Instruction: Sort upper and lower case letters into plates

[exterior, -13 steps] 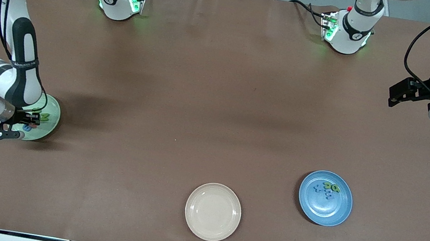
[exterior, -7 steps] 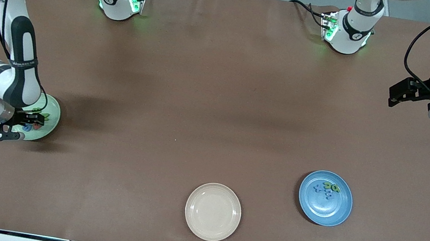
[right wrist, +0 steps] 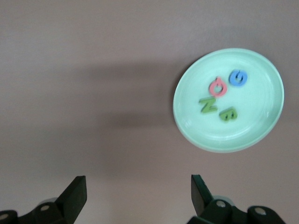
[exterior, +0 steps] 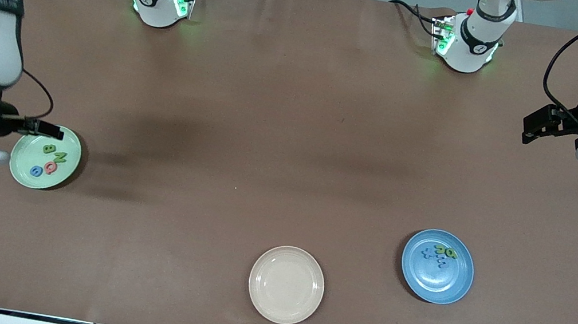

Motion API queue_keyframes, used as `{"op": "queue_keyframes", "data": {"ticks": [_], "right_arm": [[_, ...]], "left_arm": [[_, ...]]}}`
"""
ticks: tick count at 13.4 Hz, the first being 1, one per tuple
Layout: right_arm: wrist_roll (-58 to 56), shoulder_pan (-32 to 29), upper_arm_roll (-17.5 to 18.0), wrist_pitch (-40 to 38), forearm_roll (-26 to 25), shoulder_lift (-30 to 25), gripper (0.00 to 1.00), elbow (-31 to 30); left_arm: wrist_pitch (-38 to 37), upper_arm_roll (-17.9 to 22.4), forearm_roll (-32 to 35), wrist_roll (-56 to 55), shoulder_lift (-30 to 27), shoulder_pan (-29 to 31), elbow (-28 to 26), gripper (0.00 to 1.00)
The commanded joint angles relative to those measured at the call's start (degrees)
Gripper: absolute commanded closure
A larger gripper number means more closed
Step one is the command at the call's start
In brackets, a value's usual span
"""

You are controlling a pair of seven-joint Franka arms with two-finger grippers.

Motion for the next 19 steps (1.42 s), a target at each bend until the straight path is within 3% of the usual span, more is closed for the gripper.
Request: {"op": "queue_keyframes", "data": {"ticks": [1,7,9,10,19], "right_arm": [[7.48,3.11,0.27,-3.93,-5.00,-9.25,0.01,-3.16],[9.00,5.32,1.68,-6.93,-13.00,-18.32,0.00,-0.71],[9.35,4.71,1.42,-10.68,-13.37,-17.10,0.00,8.12],[9.35,4.36,1.24,-12.54,-13.11,-16.57,0.00,9.48],[9.35,3.30,1.50,-11.51,-12.41,-14.55,0.00,10.98]], "left_arm": [[0.41,0.03,-0.53,0.08,-0.13,0.12,0.01,0.00],[0.50,0.03,-0.44,0.08,-0.05,0.04,0.01,0.00],[0.50,0.03,-0.44,0.08,-0.05,0.04,0.01,0.00],[0.50,0.03,-0.44,0.17,-0.13,0.04,0.01,0.00],[0.33,0.03,-0.44,0.43,-0.40,0.12,0.01,0.00]]}}
